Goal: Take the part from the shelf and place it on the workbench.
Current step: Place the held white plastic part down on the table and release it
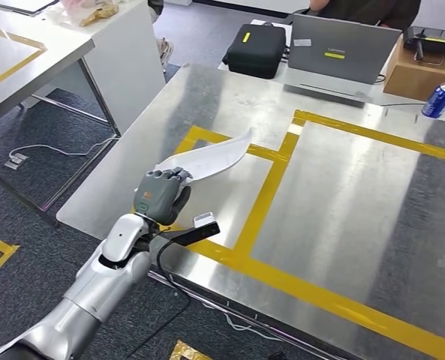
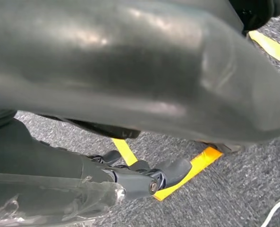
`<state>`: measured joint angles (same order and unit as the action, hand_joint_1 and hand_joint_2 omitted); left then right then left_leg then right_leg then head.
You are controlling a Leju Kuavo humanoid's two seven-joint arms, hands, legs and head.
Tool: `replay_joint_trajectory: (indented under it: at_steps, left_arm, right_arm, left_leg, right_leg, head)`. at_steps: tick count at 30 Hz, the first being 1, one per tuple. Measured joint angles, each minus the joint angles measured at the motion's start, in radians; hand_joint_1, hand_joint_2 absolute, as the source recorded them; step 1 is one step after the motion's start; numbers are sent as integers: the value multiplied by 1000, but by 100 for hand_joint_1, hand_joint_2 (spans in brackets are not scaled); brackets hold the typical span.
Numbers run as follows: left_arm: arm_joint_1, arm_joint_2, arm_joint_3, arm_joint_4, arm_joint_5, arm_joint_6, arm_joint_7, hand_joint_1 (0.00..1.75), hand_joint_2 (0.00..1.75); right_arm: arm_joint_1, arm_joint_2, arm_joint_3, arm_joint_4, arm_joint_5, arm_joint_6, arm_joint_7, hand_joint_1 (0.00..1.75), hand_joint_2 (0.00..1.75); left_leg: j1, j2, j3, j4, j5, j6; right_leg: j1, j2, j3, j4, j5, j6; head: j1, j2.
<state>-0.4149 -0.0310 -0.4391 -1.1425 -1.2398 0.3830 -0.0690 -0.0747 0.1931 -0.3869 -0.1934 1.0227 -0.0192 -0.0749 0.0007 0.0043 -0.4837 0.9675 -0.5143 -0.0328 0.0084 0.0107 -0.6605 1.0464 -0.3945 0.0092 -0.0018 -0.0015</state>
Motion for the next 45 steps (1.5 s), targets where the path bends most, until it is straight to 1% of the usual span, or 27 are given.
replay_joint_trajectory:
  at_steps: [2,6,9,13,21,24,26,29,32,34,36,38,40,41,42,43,44,45]
  left_arm:
    - [-33,-2,-1,55,-34,4,22,175,175]
    - [-87,-12,-6,149,-92,-1,59,0,175]
    - [-118,-23,-10,208,-113,-1,70,0,175]
    - [-145,-45,-13,271,-104,17,52,0,0]
    - [-150,-64,-14,318,-71,18,35,0,0]
    - [-145,-65,-8,318,-20,24,3,0,0]
    - [-123,-62,2,292,39,40,-37,0,0]
    - [-68,-47,21,205,128,52,-88,0,0]
    - [10,-21,50,89,245,70,-149,0,0]
    - [94,0,86,-27,379,92,-220,0,0]
    - [195,19,140,-152,511,103,-295,0,0]
    - [286,31,205,-259,603,105,-356,0,0]
    - [362,37,271,-343,688,103,-411,0,0]
    - [399,35,309,-379,745,98,-442,0,0]
    - [433,30,354,-408,807,85,-474,0,0]
    - [463,22,409,-431,870,63,-504,0,0]
    - [489,10,469,-443,929,32,-531,0,0]
    - [509,-4,537,-447,971,-5,-553,0,0]
  right_arm:
    - [0,1,6,0,5,2,5,0,0]
    - [-4,2,13,0,18,11,16,0,0]
    - [-8,2,19,0,26,16,19,0,0]
    - [-14,4,27,0,37,18,19,0,0]
    - [-15,4,35,0,41,16,19,0,0]
    - [-14,4,35,0,38,12,16,0,0]
    - [-12,4,34,0,31,5,11,0,0]
    - [-7,4,34,0,22,-5,4,0,0]
    - [2,4,33,0,7,-19,-2,0,0]
    - [12,4,30,0,-5,-28,-6,0,0]
    - [24,4,24,0,-14,-35,-9,0,0]
    - [34,4,17,0,-20,-37,-10,0,0]
    - [40,4,9,0,-27,-37,-10,0,0]
    - [41,4,6,0,-30,-37,-10,0,0]
    - [42,4,1,0,-34,-38,-10,0,0]
    - [42,5,-3,0,-38,-38,-11,0,0]
    - [43,5,-8,0,-40,-39,-11,0,0]
    - [45,5,-13,0,-41,-40,-11,0,0]
  left_leg:
    - [0,0,0,0,2,1]
    - [-1,0,-1,0,5,3]
    - [-1,0,-1,0,6,4]
    - [-1,0,-2,0,7,4]
    - [-1,0,-4,0,7,4]
    - [-1,0,-4,0,7,5]
    - [-1,0,-4,0,7,5]
    - [-1,0,-4,0,7,5]
    - [-2,1,-4,1,5,7]
    - [-3,2,-3,2,4,9]
    - [-5,4,-3,2,2,12]
    - [-8,4,-4,4,2,17]
    - [-10,4,-5,3,9,24]
    - [-7,7,-3,-4,17,28]
    - [-3,9,-1,-12,26,31]
    - [1,12,-1,-20,33,34]
    - [6,15,0,-25,39,35]
    - [7,17,-2,-27,41,36]
  right_leg:
    - [0,0,1,-2,3,0]
    - [0,0,1,-6,6,1]
    - [-1,0,2,-8,8,2]
    - [-1,0,2,-10,10,3]
    - [-1,0,3,-11,11,4]
    - [-1,0,3,-11,11,4]
    - [-1,0,3,-11,11,4]
    - [-1,0,3,-11,11,4]
    - [-3,1,3,-12,11,5]
    - [-4,2,3,-13,11,6]
    - [-6,3,4,-13,11,8]
    - [-8,2,4,-13,11,11]
    - [-10,2,6,-18,18,18]
    - [-10,3,4,-21,19,22]
    - [-8,3,1,-16,11,27]
    - [-7,2,-9,6,-10,33]
    - [-8,1,-25,49,-43,38]
    - [-10,-1,-45,111,-81,43]
  head:
    - [0,0]
    - [0,0]
    - [0,0]
    - [0,0]
    - [0,0]
    - [0,0]
    - [0,0]
    - [0,0]
    - [0,0]
    - [0,0]
    - [0,0]
    - [0,0]
    - [-1,0]
    - [-1,0]
    - [0,0]
    - [3,0]
    - [6,0]
    - [8,0]
